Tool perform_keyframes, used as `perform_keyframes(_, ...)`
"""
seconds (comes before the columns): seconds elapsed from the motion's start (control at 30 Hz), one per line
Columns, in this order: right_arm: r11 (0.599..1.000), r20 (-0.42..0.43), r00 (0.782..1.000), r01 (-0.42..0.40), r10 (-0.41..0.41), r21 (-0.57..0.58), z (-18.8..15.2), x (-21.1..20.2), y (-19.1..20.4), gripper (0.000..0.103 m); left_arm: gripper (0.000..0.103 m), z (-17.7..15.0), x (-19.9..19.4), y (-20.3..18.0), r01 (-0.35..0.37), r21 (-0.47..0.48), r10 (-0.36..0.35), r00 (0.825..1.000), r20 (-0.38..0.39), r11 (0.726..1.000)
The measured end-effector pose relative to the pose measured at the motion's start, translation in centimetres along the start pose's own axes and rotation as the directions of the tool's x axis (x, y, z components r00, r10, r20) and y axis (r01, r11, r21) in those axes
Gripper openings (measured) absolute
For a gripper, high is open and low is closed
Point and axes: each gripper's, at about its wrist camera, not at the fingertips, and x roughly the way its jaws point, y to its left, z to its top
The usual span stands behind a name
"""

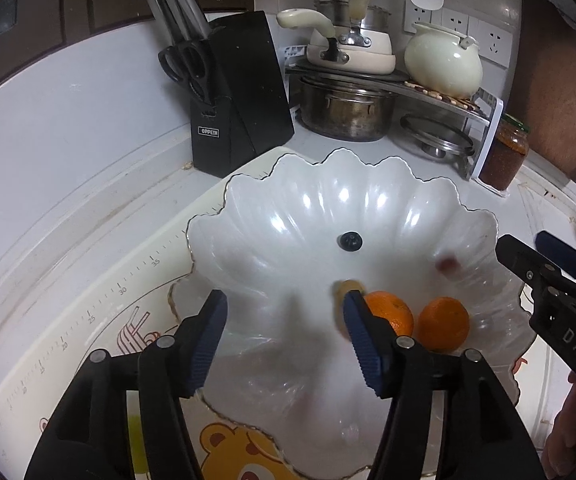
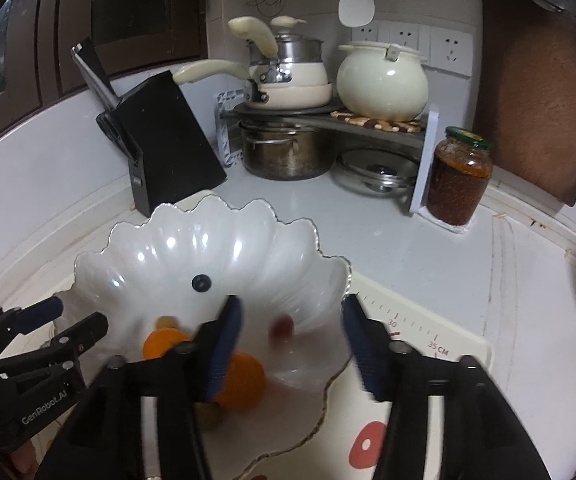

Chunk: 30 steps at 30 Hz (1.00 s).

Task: Organize fruits
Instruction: 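Open both tools to drop the brown fruit and red date into the bowl, then withdraw both open tools from the bowl back over the mat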

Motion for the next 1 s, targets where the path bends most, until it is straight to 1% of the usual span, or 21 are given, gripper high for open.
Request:
perform_keyframes(0.03,1.0,0.004,1.0,0.005,-0.005,0.002,0.0,-0.2,0.0,0.066,0.063,0.0,-0.1,0.0,0.002,-0.002,-0.002,1.0,0.0,1.0)
perform_keyframes(0.07,1.0,0.006,1.0,0.007,-0.007,0.007,0.0,-0.3,-0.1,0.066,0.066,-0.1,-0.3,0.0,0.003,-0.004,-0.003,1.0,0.001,1.0)
perform_keyframes(0.2,1.0,-0.001,1.0,0.004,-0.004,0.014,-0.2,-0.7,-0.4,0.066,0.071,-0.3,-1.0,-0.1,-0.002,-0.009,0.002,1.0,0.008,1.0)
perform_keyframes(0.3,1.0,-0.002,1.0,0.008,-0.008,0.014,-0.5,-1.2,-0.4,0.067,0.077,-0.6,-1.6,-0.1,-0.012,-0.01,0.012,1.0,0.013,1.0)
perform_keyframes(0.37,1.0,0.008,1.0,0.013,-0.014,0.014,-0.7,-1.8,-0.4,0.075,0.079,-0.7,-2.1,-0.1,-0.019,-0.009,0.019,1.0,0.017,1.0)
perform_keyframes(0.4,1.0,0.015,1.0,0.016,-0.017,0.014,-0.8,-2.2,-0.3,0.077,0.08,-0.9,-2.4,0.0,-0.023,-0.01,0.023,1.0,0.02,1.0)
perform_keyframes(0.57,1.0,0.036,0.999,0.011,-0.012,0.014,-1.2,-3.8,0.0,0.077,0.084,-1.4,-3.9,0.2,-0.035,-0.016,0.036,0.999,0.036,0.999)
perform_keyframes(1.0,1.0,0.062,0.998,-0.011,0.01,0.011,-2.7,-7.1,1.4,0.078,0.09,-3.2,-7.6,1.6,-0.074,-0.02,0.075,0.995,0.072,0.997)
